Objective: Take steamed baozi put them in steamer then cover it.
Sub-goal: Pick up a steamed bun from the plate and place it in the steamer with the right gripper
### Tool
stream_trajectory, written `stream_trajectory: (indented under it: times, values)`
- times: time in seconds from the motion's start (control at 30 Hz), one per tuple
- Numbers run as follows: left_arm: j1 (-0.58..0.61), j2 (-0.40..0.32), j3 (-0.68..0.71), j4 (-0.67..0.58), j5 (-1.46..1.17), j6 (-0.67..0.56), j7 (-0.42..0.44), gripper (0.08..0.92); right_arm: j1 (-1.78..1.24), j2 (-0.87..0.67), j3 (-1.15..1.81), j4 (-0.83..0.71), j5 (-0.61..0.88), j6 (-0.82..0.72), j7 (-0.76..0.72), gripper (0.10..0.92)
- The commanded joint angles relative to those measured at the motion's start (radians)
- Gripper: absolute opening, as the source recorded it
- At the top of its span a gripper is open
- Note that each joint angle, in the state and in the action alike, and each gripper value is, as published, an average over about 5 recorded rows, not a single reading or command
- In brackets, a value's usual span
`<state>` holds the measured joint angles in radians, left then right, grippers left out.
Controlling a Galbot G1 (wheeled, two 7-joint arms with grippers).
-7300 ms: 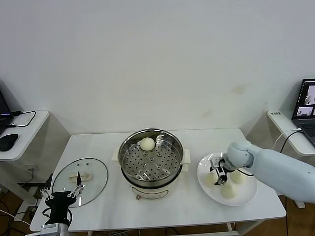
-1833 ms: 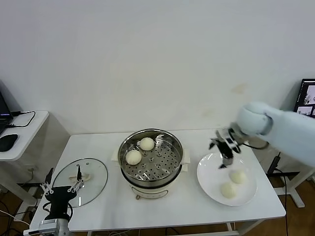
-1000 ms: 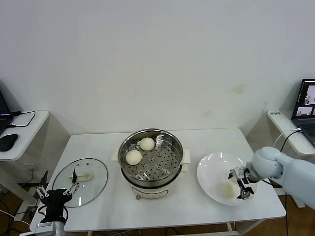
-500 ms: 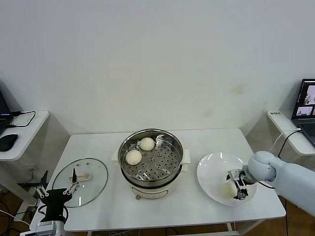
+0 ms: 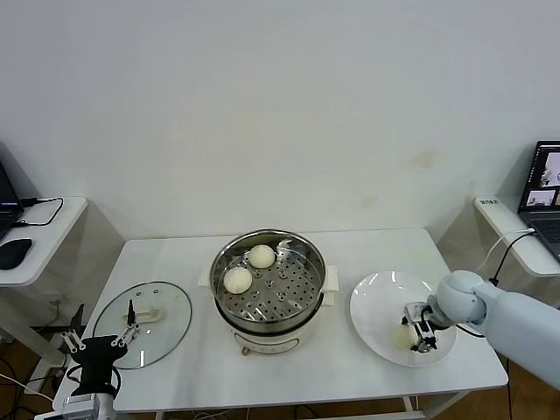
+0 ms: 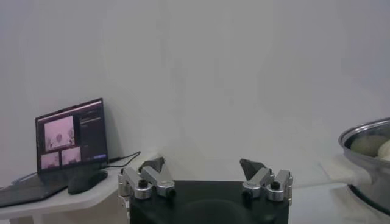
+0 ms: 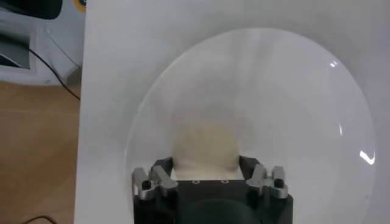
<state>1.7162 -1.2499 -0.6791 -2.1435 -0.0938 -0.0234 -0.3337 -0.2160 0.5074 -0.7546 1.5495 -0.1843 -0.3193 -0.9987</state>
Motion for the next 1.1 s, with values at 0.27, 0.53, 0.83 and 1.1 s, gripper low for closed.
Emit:
stream_trajectory:
  times: [0.27,0.53,0.83,1.1]
  values:
    - [-0.008,0.01,0.004,-0.003,-0.003,-0.001,-0.001,0.823,0.288,-0.017,-0.032,0.014,0.151,-0.012,-0.075,0.589]
    - [-0.006,0.017,0.002,-0.017,-0.009,0.0,-0.002,0.823,0.574,0.089,-0.127,-0.068,0.274,-0.001,-0.118,0.594]
    - [-0.004,0.01,-0.002,-0.026,-0.01,-0.002,-0.003,0.823,0.818,0.334,-0.319,-0.073,0.425,0.045,-0.052,0.602]
    - [-0.002,-0.004,-0.013,-0.036,-0.01,-0.004,-0.003,0.823,0.834,0.526,-0.432,-0.057,0.469,0.184,0.017,0.603]
